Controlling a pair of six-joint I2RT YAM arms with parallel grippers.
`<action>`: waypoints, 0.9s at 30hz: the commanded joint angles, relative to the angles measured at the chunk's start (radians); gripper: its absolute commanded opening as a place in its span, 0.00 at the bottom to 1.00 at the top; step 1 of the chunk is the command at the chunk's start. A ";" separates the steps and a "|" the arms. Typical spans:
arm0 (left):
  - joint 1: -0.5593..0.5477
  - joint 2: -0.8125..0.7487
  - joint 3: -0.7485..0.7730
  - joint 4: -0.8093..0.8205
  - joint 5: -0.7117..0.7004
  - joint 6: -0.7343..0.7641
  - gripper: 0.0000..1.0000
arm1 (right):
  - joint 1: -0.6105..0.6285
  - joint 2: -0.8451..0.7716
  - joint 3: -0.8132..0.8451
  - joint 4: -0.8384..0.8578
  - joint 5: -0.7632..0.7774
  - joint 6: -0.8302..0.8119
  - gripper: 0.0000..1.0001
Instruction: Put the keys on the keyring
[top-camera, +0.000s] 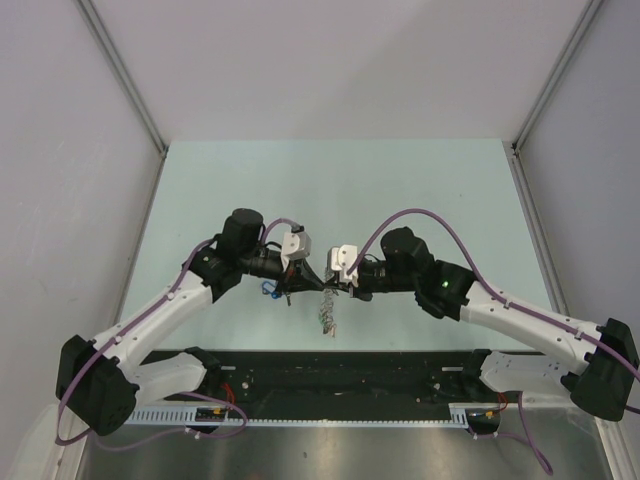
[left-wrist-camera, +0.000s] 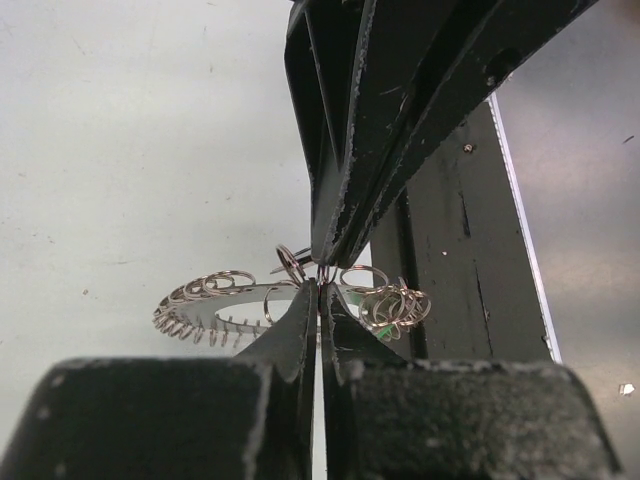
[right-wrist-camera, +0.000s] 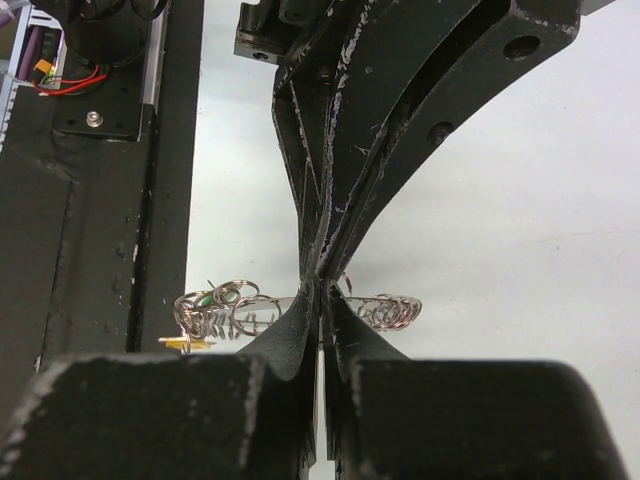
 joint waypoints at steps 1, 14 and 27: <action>-0.006 -0.025 0.040 -0.009 0.052 0.001 0.00 | 0.006 -0.035 0.053 0.018 0.053 0.010 0.00; 0.046 -0.126 -0.020 0.184 -0.003 -0.183 0.00 | 0.008 -0.111 -0.065 0.107 0.121 0.104 0.00; 0.048 -0.154 -0.058 0.305 -0.009 -0.278 0.00 | 0.027 -0.102 -0.180 0.346 0.084 0.165 0.00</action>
